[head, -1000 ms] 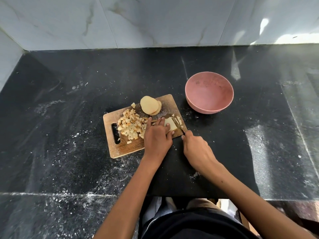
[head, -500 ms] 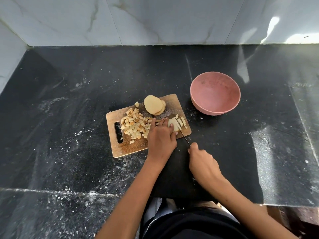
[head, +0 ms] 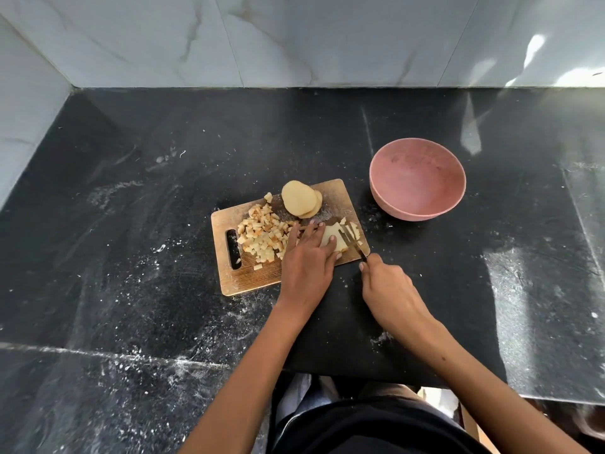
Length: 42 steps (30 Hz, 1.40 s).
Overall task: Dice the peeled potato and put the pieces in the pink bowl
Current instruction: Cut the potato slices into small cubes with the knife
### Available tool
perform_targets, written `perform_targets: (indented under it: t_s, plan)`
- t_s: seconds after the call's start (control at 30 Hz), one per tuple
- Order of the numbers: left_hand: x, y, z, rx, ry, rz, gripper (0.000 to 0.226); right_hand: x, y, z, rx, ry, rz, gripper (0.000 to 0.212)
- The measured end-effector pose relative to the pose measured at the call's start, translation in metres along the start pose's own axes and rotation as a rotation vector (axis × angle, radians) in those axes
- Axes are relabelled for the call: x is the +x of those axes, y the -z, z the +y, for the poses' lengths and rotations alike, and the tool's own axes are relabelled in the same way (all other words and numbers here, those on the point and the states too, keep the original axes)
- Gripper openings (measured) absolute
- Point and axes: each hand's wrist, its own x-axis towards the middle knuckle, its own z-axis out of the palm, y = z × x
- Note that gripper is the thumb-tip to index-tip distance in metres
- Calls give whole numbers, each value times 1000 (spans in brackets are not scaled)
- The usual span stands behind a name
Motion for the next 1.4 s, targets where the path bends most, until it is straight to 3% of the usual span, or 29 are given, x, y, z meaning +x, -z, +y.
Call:
perform_targets:
  t_s: [0.47,0.77,0.87,0.97,1.4]
  plan:
    - [8,8,1,-127,54,-82,32,21,-5,-26,-33,-29,-32,21]
    - [11,17,3,-156,78,-138,31,13,-12,-24,-162,-93,-71,34]
    - [12,18,4,-140,86,-155,33,0,-18,-11,-214,-103,-104,26]
    - [11,18,6,-132,100,-164,34,-10,-23,-1,-226,-90,-102,5]
    - [11,20,8,-48,64,-179,36,-10,-23,5,-142,-41,-67,16]
